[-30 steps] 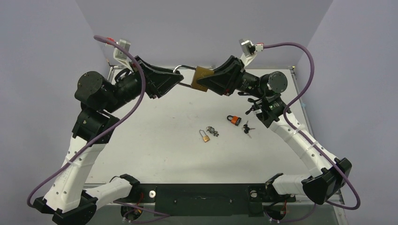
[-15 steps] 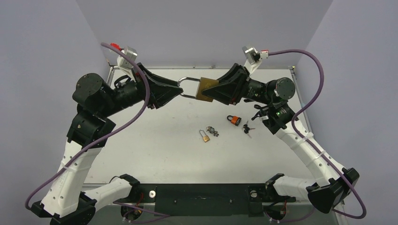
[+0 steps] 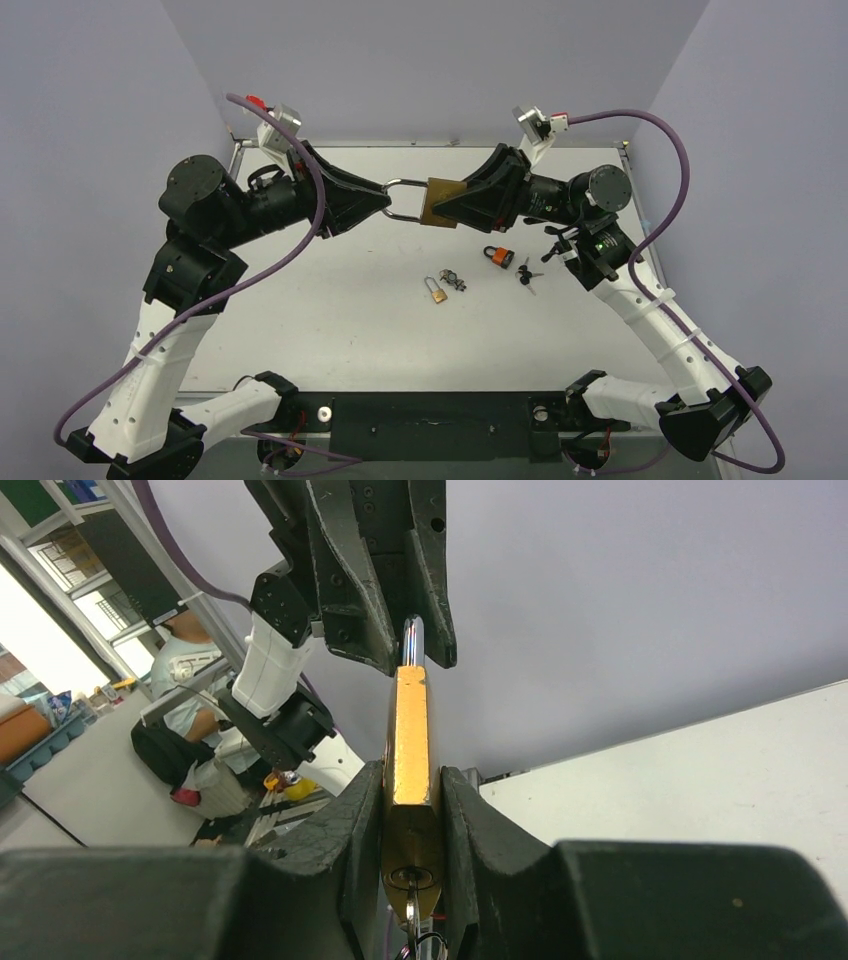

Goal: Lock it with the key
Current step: Lock the lock.

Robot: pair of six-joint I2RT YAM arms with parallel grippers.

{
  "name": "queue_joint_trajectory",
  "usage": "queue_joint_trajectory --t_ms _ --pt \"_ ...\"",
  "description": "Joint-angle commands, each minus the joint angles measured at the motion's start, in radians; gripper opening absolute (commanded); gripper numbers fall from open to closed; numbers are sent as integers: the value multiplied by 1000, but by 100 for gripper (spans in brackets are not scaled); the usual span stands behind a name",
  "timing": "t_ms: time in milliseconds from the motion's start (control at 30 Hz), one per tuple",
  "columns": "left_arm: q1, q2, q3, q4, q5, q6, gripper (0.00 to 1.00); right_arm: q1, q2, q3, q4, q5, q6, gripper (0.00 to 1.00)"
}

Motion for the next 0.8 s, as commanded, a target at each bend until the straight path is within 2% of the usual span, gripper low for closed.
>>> queue_joint_trajectory --t_ms 0,200,467,767 --pt "-1 6 21 -5 23 26 23 7 -45 37 71 6 -20 0" --pt "-1 5 12 -8 12 37 0 24 -38 52 66 -14 -16 0" --pt "-4 1 -13 12 10 32 0 56 -27 62 54 -5 -15 0" --pt "-30 -2 -72 81 27 -16 0 83 -3 95 -22 110 -77 0"
